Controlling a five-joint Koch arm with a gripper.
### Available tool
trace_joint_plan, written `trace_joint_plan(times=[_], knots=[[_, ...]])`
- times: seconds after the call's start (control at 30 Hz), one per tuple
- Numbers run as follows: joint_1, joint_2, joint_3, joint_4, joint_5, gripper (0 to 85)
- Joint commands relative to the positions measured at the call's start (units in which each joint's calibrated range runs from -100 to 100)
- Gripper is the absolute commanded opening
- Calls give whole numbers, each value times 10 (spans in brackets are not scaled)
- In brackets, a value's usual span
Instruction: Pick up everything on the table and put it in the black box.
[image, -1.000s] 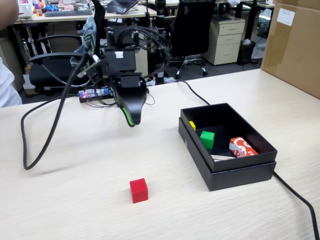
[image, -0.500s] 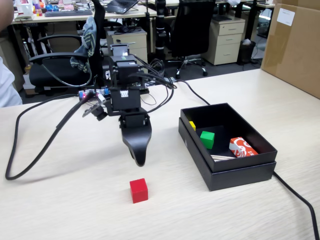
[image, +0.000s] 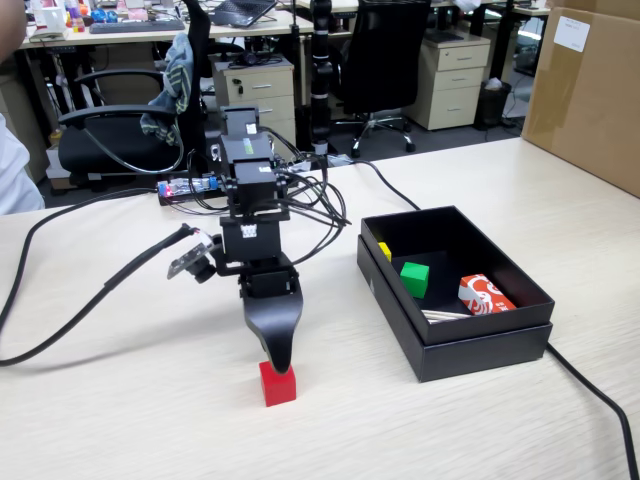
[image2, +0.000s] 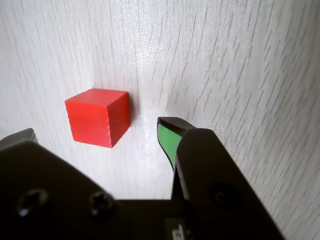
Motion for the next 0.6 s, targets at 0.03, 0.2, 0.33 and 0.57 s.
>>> trace_joint_plan(times=[0.03,0.2,0.33,0.57], knots=[[1,-7,47,27,-9,449],[1,10,52,27,-10,449],[1,21,50,18,-11,434],[1,21,48,-9,-10,375]])
